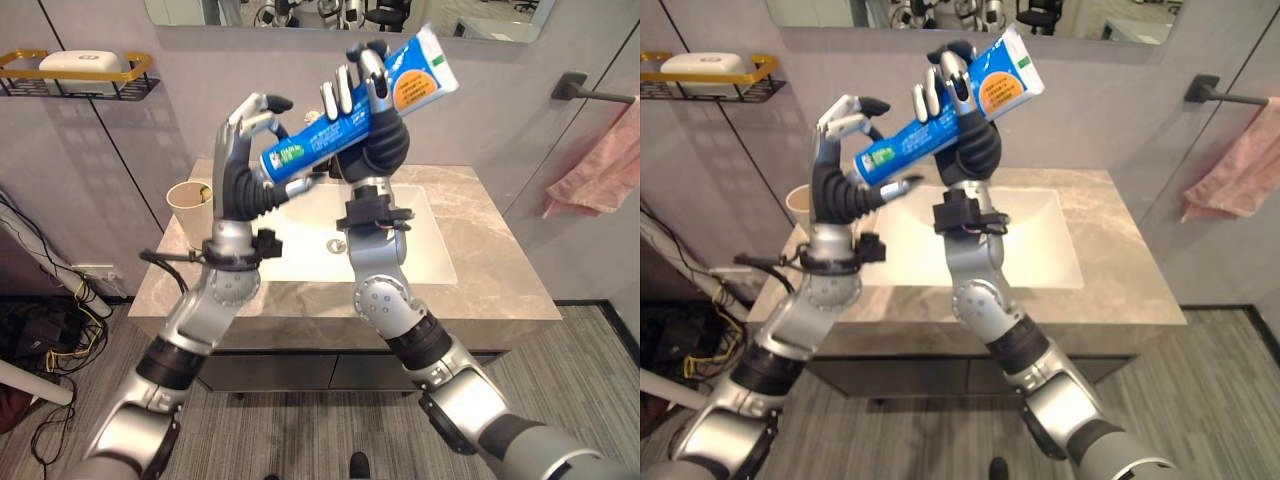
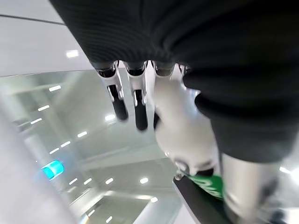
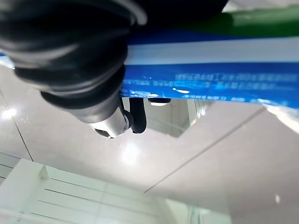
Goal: Put brush and paste in cup on sink, flatten towel.
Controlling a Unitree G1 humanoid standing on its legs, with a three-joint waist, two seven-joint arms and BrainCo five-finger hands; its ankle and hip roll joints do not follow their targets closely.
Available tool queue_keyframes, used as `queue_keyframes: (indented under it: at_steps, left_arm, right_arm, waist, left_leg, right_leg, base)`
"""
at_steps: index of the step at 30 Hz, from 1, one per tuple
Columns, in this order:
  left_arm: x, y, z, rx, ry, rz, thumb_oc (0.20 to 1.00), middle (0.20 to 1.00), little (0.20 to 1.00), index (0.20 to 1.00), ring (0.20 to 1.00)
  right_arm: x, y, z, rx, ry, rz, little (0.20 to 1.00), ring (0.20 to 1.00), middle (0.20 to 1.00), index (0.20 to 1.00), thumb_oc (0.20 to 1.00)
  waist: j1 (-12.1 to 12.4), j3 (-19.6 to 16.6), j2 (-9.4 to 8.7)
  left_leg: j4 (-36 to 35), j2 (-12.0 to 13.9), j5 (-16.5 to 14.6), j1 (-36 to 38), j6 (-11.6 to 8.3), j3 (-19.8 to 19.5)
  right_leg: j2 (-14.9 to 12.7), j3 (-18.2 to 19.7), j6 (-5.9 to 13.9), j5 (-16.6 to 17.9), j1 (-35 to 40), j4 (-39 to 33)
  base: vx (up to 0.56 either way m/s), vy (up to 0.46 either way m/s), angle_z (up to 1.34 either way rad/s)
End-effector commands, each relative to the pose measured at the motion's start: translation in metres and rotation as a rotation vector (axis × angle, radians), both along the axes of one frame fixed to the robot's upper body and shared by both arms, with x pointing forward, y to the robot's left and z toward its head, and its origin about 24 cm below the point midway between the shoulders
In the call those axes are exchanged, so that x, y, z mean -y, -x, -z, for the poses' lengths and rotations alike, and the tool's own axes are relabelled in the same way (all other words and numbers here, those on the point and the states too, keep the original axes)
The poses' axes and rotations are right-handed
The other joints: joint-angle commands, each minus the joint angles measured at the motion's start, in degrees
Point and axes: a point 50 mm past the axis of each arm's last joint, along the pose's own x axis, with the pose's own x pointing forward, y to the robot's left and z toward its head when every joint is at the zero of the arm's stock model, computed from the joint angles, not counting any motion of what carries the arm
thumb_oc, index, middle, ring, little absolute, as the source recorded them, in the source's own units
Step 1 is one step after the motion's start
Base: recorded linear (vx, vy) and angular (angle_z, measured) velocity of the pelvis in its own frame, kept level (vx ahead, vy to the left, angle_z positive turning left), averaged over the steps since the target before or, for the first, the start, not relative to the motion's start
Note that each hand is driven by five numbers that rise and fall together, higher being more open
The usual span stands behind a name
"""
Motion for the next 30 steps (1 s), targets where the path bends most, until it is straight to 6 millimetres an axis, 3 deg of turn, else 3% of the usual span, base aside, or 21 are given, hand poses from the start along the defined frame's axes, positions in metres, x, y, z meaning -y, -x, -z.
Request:
queue_keyframes:
  at_steps: [1,2,6,7,9,10,12,16,23,30]
  left_arm:
    - [-0.007,0.006,-0.007,0.019,-0.006,0.086,1.0,1.0,1.0,1.0,1.0]
    - [-0.012,0.012,0.006,-0.048,-0.035,0.107,1.0,1.0,1.0,1.0,1.0]
    - [-0.021,0.019,0.024,-0.141,-0.063,0.124,1.0,1.0,1.0,1.0,1.0]
    - [-0.041,0.029,0.043,-0.251,-0.079,0.105,1.0,1.0,1.0,1.0,1.0]
    - [-0.042,0.03,0.042,-0.251,-0.08,0.104,1.0,1.0,1.0,1.0,1.0]
    - [-0.065,0.036,0.061,-0.359,-0.063,0.037,1.0,1.0,1.0,1.0,1.0]
    - [-0.065,0.037,0.061,-0.36,-0.063,0.039,1.0,1.0,1.0,1.0,1.0]
    - [-0.085,0.048,0.079,-0.509,-0.186,0.037,1.0,1.0,1.0,1.0,1.0]
    - [-0.112,0.059,0.095,-0.632,-0.362,-0.029,1.0,1.0,1.0,1.0,1.0]
    - [-0.118,0.058,0.102,-0.681,-0.328,-0.036,1.0,1.0,1.0,1.0,1.0]
  right_arm:
    - [0.044,0.005,-0.046,0.139,-0.188,0.196,0.2,0.2,0.2,0.2,0.2]
    - [0.048,0.005,-0.051,0.148,-0.175,0.229,0.2,0.2,0.2,0.2,0.2]
    - [0.053,0.003,-0.057,0.158,-0.157,0.269,0.2,0.2,0.2,0.2,0.2]
    - [0.064,-0.002,-0.063,0.162,-0.144,0.329,0.2,0.2,0.2,0.2,0.2]
    - [0.064,-0.002,-0.063,0.161,-0.146,0.328,0.2,0.2,0.2,0.2,0.2]
    - [0.081,-0.002,-0.073,0.201,-0.103,0.419,0.2,0.2,0.2,0.2,0.2]
    - [0.08,-0.001,-0.074,0.2,-0.103,0.42,0.2,0.2,0.2,0.2,0.2]
    - [0.098,-0.004,-0.097,0.259,-0.04,0.531,0.2,0.2,0.2,0.2,0.2]
    - [0.093,-0.014,-0.118,0.277,0.049,0.558,0.2,0.2,0.2,0.2,0.2]
    - [0.104,-0.018,-0.134,0.292,0.11,0.634,0.2,0.2,0.2,0.2,0.2]
  waist:
    - [2.7,0.2,-3.21]
    - [3.5,0.6,-3.38]
    - [4.7,1.1,-3.72]
    - [6.8,2.2,-3.93]
    - [6.5,2.1,-4.03]
    - [9.0,3.2,-4.41]
    - [8.6,3.0,-4.44]
    - [11.4,4.0,-4.29]
    - [13.2,4.4,-4.39]
    - [14.3,5.0,-4.28]
  left_leg:
    - [3.3,-0.4,-3.4,-0.4,-0.39,-3.1]
    - [3.2,-0.5,-3.2,-0.9,-0.33,-3.9]
    - [3.2,-0.7,-2.9,-1.6,-0.23,-5.1]
    - [3.0,-1.0,-2.2,-2.9,-0.14,-6.7]
    - [3.0,-1.1,-2.2,-3.1,-0.14,-6.9]
    - [2.6,-1.4,-1.2,-5.0,-0.26,-9.3]
    - [2.7,-1.5,-1.1,-5.3,-0.26,-9.7]
    - [1.4,-2.1,0.5,-7.7,-0.29,-14.4]
    - [2.0,-3.2,0.2,-8.5,0.27,-15.4]
    - [1.6,-4.4,1.0,-10.2,0.4,-18.0]
  right_leg:
    - [-5.2,-3.0,2.88,-0.4,2.2,0.2]
    - [-5.4,-3.5,2.79,-0.4,2.2,0.2]
    - [-5.6,-4.4,2.62,-0.4,2.1,0.2]
    - [-6.1,-5.7,2.55,-0.3,1.7,0.2]
    - [-6.1,-5.9,2.55,-0.3,1.7,0.2]
    - [-6.7,-8.1,2.66,-0.3,1.2,0.2]
    - [-6.7,-8.5,2.67,-0.4,1.1,0.2]
    - [-7.8,-13.0,3.0,-0.5,1.2,0.2]
    - [-9.0,-14.0,3.67,-0.2,1.7,0.2]
    - [-10.2,-15.7,4.07,0.2,1.4,0.2]
  base:
    - [-0.03,-0.015,0.23]
    - [-0.02,-0.012,0.22]
    - [-0.03,-0.008,0.22]
    - [-0.05,-0.01,0.3]
    - [-0.05,-0.013,0.25]
    - [-0.05,-0.015,0.45]
    - [-0.02,-0.011,0.54]
    - [0.01,0.015,0.64]
    - [0.03,0.043,0.18]
    - [0.01,0.031,0.09]
